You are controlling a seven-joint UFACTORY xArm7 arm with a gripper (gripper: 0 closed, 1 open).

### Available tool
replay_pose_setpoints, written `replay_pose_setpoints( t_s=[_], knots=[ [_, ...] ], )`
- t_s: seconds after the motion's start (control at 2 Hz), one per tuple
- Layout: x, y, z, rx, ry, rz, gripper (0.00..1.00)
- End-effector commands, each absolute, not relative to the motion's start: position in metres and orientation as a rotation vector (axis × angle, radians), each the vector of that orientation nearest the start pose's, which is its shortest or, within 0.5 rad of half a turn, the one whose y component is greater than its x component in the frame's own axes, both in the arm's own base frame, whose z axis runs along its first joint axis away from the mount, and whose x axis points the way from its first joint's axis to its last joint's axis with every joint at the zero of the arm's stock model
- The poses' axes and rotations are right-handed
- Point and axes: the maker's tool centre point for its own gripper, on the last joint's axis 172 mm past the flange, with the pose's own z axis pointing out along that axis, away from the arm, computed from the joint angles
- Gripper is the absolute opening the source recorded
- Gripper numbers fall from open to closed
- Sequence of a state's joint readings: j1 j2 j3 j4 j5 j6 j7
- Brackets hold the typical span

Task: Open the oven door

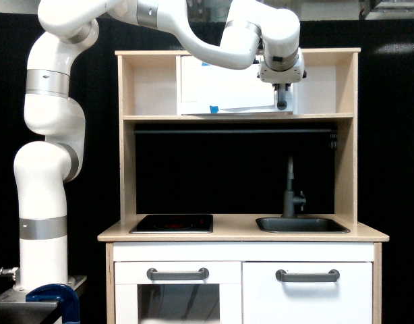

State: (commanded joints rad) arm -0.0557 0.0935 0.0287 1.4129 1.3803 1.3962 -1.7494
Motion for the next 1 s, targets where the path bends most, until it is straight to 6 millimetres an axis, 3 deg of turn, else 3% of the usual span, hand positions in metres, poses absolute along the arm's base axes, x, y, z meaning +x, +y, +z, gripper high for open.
replay_pose_setpoints(
  t_s=[1.0],
  knots=[
    [0.538, 0.227, 0.469, -1.515, -1.246, -1.167, 0.0]
  ],
)
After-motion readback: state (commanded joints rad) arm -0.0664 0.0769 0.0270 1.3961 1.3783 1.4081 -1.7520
